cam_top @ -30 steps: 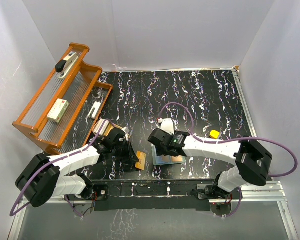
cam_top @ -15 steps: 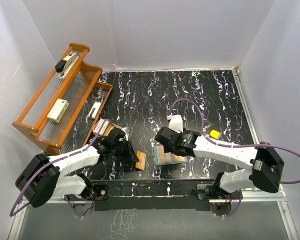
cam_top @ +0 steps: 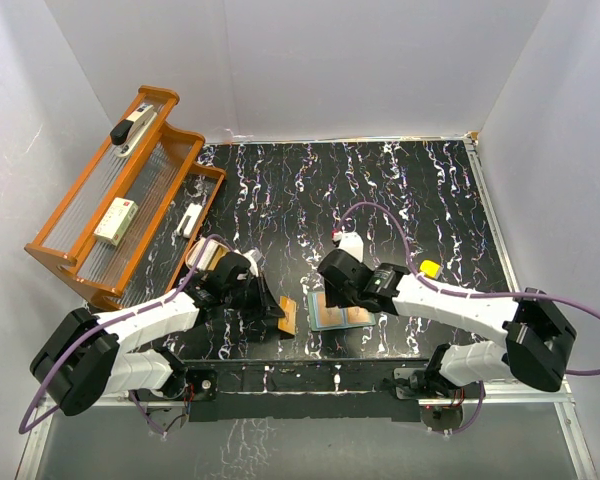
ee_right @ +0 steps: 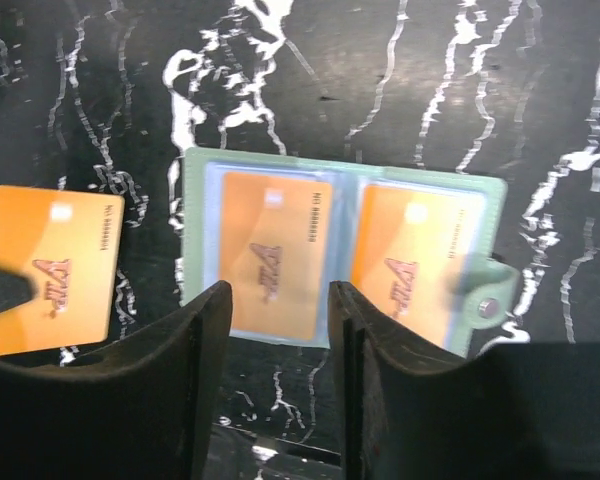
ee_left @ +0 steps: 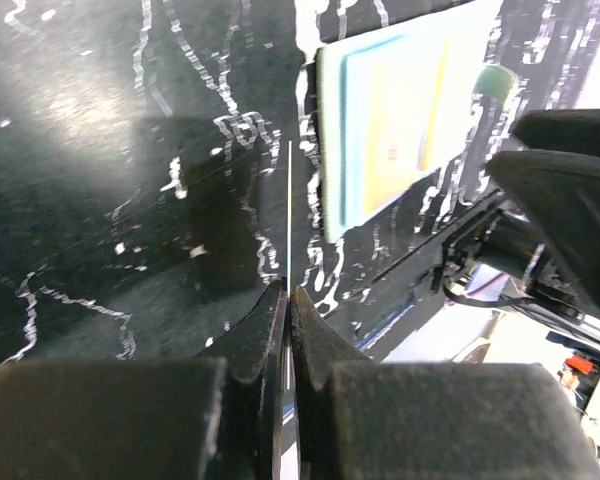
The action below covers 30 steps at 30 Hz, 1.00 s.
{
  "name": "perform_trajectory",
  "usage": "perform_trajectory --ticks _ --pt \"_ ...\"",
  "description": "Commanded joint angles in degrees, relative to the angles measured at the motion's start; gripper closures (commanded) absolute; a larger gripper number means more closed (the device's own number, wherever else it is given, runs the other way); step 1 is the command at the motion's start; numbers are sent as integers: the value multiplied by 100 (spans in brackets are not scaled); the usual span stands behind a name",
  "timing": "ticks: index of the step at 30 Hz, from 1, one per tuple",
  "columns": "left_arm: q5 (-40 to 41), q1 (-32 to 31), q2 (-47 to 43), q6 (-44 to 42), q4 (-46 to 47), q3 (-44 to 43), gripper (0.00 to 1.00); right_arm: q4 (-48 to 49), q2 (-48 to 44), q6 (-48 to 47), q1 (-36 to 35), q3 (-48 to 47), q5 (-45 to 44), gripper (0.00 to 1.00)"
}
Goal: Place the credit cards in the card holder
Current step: Insert the credit card into the card holder.
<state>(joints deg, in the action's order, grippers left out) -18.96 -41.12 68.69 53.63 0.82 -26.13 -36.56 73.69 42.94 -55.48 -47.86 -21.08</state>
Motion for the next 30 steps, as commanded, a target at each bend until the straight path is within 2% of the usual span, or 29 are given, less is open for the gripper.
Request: perform_trajectory --ticks 1,3,12,30 --pt "-401 -51 5 198 736 47 100 901 63 -71 -15 107 408 64" --pt "-503 -68 78 277 987 87 100 870 213 -70 2 81 239 72" --pt "-636 -115 575 307 1506 59 100 1042 566 -121 262 222 293 86" --pt "-627 -238 907 284 1477 -147 100 1064 859 -241 442 524 288 94"
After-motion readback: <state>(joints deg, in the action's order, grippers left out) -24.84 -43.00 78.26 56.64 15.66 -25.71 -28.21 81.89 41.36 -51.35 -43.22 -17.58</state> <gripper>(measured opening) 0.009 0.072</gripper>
